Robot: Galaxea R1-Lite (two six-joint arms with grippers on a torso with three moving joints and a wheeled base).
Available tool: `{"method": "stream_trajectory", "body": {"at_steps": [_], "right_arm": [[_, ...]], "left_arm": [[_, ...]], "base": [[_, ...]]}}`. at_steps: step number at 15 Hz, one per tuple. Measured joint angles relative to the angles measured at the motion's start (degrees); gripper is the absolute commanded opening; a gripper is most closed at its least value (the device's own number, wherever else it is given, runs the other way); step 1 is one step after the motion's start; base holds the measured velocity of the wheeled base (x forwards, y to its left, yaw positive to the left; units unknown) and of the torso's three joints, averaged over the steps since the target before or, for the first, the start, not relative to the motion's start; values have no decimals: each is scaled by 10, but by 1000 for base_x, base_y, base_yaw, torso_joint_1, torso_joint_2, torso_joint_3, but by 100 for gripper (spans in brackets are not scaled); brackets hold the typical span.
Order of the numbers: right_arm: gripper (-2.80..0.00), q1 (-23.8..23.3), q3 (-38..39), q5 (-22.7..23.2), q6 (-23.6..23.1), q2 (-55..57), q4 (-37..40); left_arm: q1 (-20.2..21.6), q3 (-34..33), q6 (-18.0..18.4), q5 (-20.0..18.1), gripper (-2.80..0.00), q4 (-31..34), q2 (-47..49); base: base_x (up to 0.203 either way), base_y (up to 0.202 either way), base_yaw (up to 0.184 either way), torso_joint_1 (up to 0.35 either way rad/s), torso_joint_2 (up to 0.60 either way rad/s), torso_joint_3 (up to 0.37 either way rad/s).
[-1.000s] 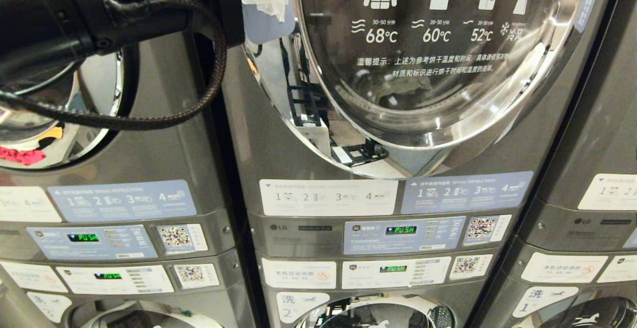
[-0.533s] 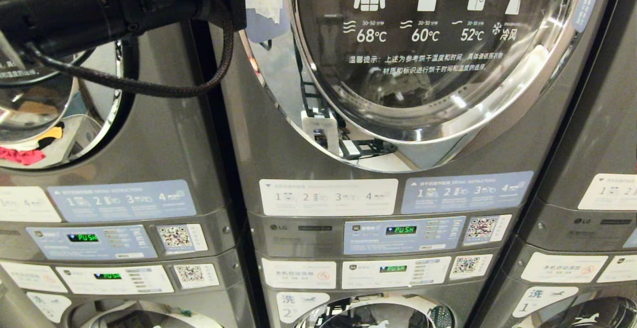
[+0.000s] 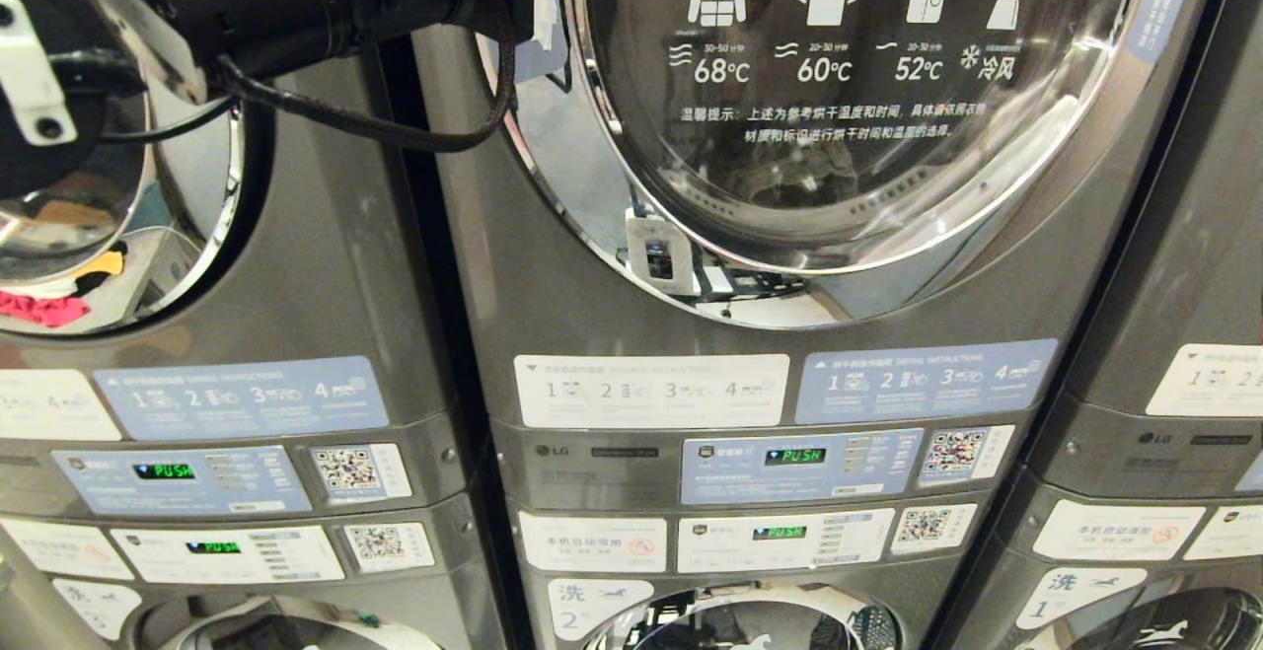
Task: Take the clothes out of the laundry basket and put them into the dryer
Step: Close the dryer
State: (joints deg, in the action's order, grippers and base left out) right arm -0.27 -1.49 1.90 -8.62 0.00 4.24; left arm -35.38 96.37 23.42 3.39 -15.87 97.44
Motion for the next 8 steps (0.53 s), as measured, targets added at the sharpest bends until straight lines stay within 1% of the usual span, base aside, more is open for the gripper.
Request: {"method": "stream_trajectory", "body": {"at_steps": [4,8], "right_arm": [[-280,0,3,0,0,0,-9],[-280,0,3,0,0,0,-10]], "left_arm": [[33,1,4,0,-280,2,3],[37,3,3,-6,-280,-3,10]], "base": [[0,0,0,0,0,0],[0,0,0,0,0,0]]}}
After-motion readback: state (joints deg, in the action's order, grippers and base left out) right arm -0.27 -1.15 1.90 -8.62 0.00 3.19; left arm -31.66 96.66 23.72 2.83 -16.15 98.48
